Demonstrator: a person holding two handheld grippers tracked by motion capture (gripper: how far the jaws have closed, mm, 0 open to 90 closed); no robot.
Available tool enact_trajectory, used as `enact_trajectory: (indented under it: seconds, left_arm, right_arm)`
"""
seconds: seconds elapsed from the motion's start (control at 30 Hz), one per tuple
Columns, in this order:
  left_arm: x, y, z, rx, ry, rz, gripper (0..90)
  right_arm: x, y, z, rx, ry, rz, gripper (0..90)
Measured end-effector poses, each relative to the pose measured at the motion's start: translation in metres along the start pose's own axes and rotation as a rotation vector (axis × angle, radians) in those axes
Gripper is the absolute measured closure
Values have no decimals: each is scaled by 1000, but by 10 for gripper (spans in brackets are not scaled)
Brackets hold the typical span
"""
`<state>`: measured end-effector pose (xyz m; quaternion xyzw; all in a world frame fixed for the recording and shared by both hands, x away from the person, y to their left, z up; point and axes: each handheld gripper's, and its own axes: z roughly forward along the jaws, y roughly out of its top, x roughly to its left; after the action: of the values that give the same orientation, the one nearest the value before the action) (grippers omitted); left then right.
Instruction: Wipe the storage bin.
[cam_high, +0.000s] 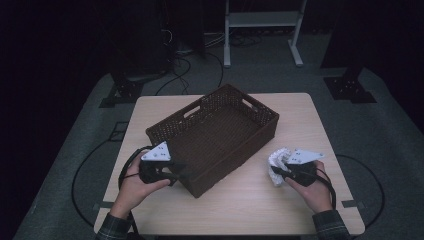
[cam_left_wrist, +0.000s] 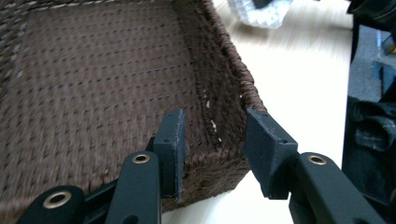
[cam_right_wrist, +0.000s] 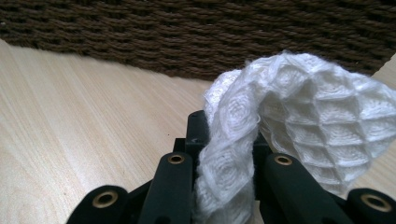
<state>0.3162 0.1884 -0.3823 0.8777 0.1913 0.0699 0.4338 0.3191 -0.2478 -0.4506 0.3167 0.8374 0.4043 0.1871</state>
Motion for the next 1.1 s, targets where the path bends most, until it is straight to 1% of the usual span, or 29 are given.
enact_trajectory:
  seconds: [0.17, 0.27, 0.33, 0.5, 0.63, 0.77, 0.8, 0.83, 0.9, 0.93, 1.03, 1.1]
  left_arm:
    - [-4, 8, 15, -21, -31, 10, 572]
    - [-6, 12, 22, -23, -43, 19, 582]
    - [-8, 14, 26, -25, -48, 24, 589]
    - [-12, 22, 40, -44, -63, 18, 597]
    - [-15, 31, 52, -41, -68, 32, 599]
    - [-16, 39, 63, -40, -85, 33, 598]
    - [-16, 41, 66, -38, -87, 39, 599]
    - [-17, 43, 68, -39, -87, 33, 601]
    - [-17, 48, 74, -32, -89, 45, 603]
    - [-18, 50, 76, -32, -91, 44, 605]
    - [-19, 55, 84, -35, -96, 43, 606]
    - [-19, 58, 86, -34, -97, 50, 605]
  right_arm:
    - [-1, 0, -1, -1, -2, 5, 777]
    - [-2, -1, -1, -4, -4, 1, 777]
    - [-2, -1, -2, -2, -5, 8, 778]
    - [-3, -1, -3, -3, -9, 13, 778]
    - [-4, -2, -3, -2, -10, 10, 777]
    - [-5, -2, -3, 0, -14, 15, 778]
    - [-5, -2, -3, -2, -13, 15, 778]
    - [-5, -2, -3, -2, -13, 13, 777]
    - [-6, -2, -3, -3, -14, 13, 778]
    - [-6, -3, -3, -1, -14, 13, 778]
    - [-6, -3, -2, 1, -14, 15, 778]
    - [-6, -3, -2, 1, -13, 14, 777]
